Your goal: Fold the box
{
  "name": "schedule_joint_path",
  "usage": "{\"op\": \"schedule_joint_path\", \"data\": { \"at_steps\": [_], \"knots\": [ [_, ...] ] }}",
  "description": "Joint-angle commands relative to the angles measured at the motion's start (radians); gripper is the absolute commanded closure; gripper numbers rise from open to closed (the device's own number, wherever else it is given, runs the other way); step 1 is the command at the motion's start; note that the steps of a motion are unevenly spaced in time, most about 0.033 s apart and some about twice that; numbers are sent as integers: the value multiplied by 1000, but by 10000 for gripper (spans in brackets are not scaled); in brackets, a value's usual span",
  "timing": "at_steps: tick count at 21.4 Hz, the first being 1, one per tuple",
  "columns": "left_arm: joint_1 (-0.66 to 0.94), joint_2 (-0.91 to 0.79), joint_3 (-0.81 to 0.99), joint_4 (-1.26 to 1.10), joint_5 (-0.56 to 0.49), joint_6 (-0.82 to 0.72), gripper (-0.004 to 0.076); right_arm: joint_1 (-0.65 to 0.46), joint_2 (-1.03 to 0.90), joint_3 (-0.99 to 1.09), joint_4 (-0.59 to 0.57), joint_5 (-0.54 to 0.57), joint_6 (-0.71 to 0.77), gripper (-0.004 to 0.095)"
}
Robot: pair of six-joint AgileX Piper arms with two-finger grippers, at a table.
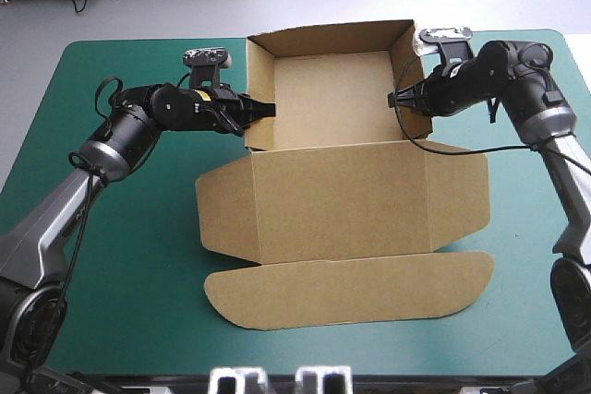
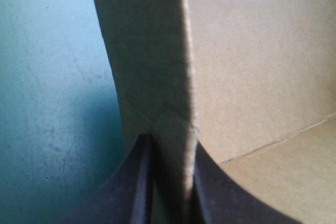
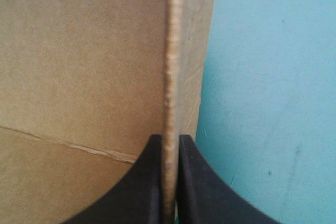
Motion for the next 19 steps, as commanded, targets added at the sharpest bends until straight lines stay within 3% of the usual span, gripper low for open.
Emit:
{"op": "schedule_joint_path", "data": {
  "at_steps": [1, 9, 19],
  "knots": [
    [-29, -44, -36, -73, -18, 16, 731, 7, -4, -29, 38, 36, -23, 923],
    [-80, 55, -40, 55, 160, -13, 734, 80, 78, -27, -145, 205, 34, 922],
    [-127, 76, -127, 323, 354, -130, 734, 95, 109, -19, -151, 217, 77, 923]
  ]
}}
